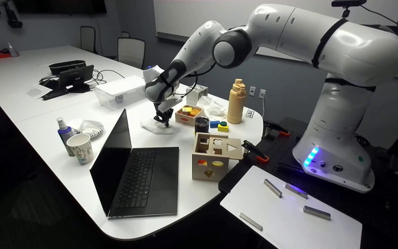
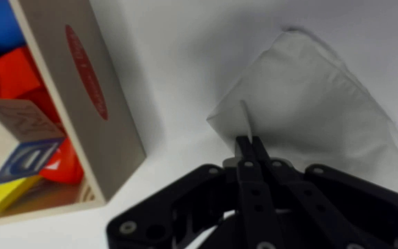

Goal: Use a paper towel to clean the table

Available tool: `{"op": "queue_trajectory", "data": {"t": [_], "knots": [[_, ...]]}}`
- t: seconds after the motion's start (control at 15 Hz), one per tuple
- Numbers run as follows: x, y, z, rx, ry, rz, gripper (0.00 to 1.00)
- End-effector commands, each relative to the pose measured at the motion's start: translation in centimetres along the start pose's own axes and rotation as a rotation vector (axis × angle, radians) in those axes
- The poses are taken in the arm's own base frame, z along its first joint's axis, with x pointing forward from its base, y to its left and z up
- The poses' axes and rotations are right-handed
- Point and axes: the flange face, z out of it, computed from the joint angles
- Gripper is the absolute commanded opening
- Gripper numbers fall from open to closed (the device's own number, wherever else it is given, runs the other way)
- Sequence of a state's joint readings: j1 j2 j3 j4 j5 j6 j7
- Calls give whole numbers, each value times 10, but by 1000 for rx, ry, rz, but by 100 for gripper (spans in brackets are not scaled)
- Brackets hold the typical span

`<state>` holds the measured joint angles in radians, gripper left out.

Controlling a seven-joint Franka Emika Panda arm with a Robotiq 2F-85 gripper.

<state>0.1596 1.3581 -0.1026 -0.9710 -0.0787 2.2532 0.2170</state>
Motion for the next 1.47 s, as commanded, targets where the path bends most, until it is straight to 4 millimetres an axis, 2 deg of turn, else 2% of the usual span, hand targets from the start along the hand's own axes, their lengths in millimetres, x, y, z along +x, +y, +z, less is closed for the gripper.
{"op": "queue_trajectory", "data": {"t": [0.0,0.13,0.33,0.53,0.87,1.13,1.27,1.4], "knots": [[-16,10,8,-20,-40,29,0],[-22,-1,8,-7,-49,-2,0],[-33,-34,8,17,-66,-65,0],[-45,-73,0,64,-86,-149,0],[-45,-118,-9,81,-32,-184,0],[-34,-132,-18,67,17,-191,0],[-25,-131,-23,62,43,-181,0],[-14,-121,-27,51,72,-163,0]]}}
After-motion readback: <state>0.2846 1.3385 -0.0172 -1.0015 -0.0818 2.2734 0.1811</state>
